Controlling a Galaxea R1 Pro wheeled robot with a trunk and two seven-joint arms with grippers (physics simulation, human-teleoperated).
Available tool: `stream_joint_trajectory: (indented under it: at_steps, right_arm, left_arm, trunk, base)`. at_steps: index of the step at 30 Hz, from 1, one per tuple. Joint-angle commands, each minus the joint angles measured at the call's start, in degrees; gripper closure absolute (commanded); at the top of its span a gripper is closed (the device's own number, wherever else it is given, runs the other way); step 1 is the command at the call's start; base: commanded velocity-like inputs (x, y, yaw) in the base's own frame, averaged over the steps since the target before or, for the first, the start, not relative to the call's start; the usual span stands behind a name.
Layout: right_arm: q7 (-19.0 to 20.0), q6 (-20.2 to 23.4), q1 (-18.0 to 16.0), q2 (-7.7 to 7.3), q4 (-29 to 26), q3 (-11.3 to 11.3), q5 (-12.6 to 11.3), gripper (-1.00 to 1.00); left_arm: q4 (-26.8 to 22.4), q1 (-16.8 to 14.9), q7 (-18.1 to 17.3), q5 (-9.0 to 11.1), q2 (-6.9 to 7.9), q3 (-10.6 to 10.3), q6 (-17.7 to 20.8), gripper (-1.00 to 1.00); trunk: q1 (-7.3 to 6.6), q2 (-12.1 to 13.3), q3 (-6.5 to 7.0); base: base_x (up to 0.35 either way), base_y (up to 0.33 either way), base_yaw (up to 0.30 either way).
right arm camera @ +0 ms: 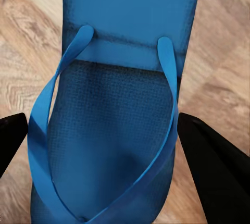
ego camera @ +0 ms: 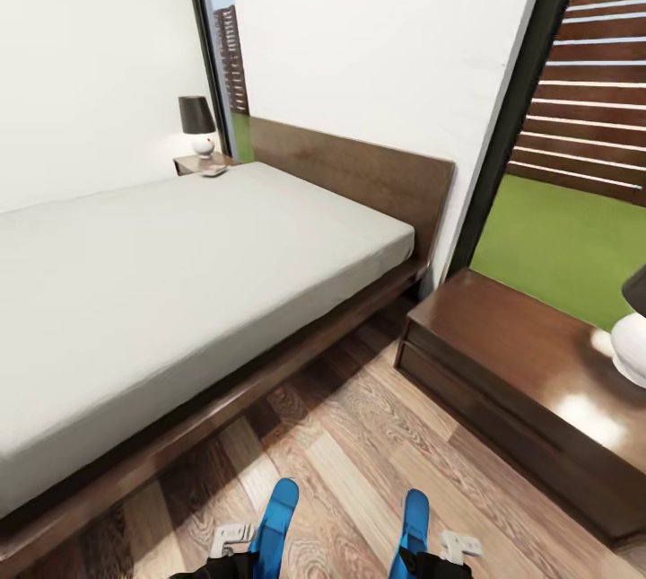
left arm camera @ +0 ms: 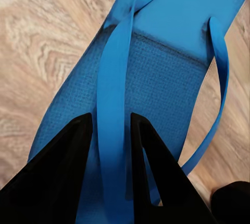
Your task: In the bedroom, move the book from the bed onto either nightstand, and place the two sandals side by side next to the bed.
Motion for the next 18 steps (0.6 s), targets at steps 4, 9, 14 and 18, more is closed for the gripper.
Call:
stream_joint_trajectory:
  at_steps: [4, 9, 14, 18]
  right_arm:
    - [0.4, 0.0, 0.0, -0.02, 0.1, -0.5, -0.2, 1.00]
    - [0.4, 0.0, 0.0, -0.02, 0.1, -0.5, -0.2, 1.00]
    - [0.4, 0.0, 0.0, 0.02, 0.1, -0.5, -0.2, 1.00]
    - [0.4, 0.0, 0.0, -0.01, 0.1, -0.5, -0.2, 1.00]
  left_arm:
    - [0.1, -0.1, -0.2, 0.2, 0.01, -0.1, -0.2, 1.00]
    - [0.1, -0.1, -0.2, 0.2, 0.01, -0.1, -0.2, 1.00]
    - [0.1, -0.1, -0.2, 0.2, 0.01, -0.1, -0.2, 1.00]
    - [0.1, -0.1, -0.2, 0.2, 0.00, -0.1, -0.2, 1.00]
  trunk:
    - [-0.01, 0.0, -0.04]
    - [-0.01, 0.0, -0.04]
    - [-0.01, 0.0, -0.04]
    - [-0.01, 0.0, -0.04]
  base:
    - [0.000, 0.000, 0.287]
    - [0.000, 0.000, 0.287]
    - [0.000, 0.000, 0.287]
    - [0.000, 0.000, 0.287]
